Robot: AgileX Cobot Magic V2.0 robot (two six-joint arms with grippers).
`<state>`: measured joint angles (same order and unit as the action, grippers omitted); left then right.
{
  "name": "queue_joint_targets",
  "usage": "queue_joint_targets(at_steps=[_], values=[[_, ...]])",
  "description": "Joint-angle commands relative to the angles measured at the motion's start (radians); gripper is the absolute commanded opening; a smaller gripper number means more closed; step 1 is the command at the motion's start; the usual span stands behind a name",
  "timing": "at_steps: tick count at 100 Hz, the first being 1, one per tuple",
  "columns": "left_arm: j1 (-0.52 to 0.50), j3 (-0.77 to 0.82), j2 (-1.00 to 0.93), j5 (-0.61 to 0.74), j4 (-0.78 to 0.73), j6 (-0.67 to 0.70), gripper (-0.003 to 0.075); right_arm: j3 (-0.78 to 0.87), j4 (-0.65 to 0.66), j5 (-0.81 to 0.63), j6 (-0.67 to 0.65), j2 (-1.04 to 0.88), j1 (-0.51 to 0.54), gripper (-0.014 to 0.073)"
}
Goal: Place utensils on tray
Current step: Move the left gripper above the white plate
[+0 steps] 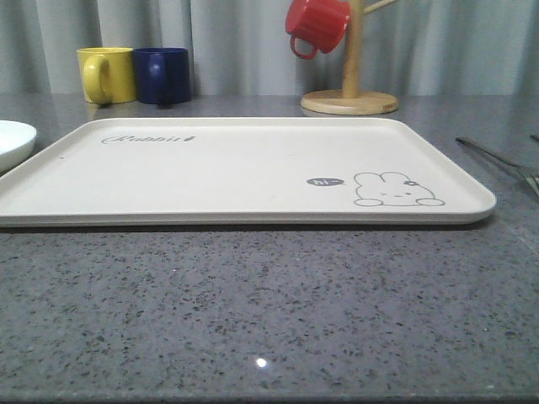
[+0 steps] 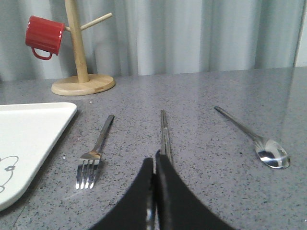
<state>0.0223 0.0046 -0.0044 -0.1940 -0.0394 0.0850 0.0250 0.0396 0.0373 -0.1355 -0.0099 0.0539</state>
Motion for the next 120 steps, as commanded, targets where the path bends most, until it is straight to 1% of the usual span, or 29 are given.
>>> queue_joint_targets(at_steps=[1,35,64,79,85,102,113,120], values=[[0.004,0.029,-0.034,0.082,0.007,0.009,-0.0019,0.003,0.010,-0.081,0.001,-0.017,0.006,-0.0062],[0.004,0.029,-0.034,0.082,0.007,0.009,-0.0019,0.003,0.010,-0.081,0.001,-0.017,0.006,-0.0062],[0.004,0.029,-0.034,0.109,-0.003,0.009,-0.0019,0.003,0.010,-0.081,0.001,-0.017,0.006,-0.0062],[0.004,0.025,-0.034,0.209,-0.005,0.009,-0.0019,0.003,0.010,-0.081,0.001,-0.017,0.006,-0.0062],[0.004,0.007,-0.034,0.217,-0.005,0.009,-0.0020,0.003,0.010,-0.081,0.001,-0.017,0.006,-0.0062],[0.003,-0.119,0.014,0.125,0.008,0.011,-0.0020,0.003,0.010,-0.081,0.001,-0.017,0.006,-0.0062],[0.003,-0.230,0.095,0.052,-0.004,0.011,-0.0020,0.003,0.010,-0.081,0.001,-0.017,0.006,-0.0062],[0.003,-0.308,0.168,-0.030,-0.004,0.011,-0.0020,0.003,0.010,-0.081,0.001,-0.017,0.006,-0.0062]])
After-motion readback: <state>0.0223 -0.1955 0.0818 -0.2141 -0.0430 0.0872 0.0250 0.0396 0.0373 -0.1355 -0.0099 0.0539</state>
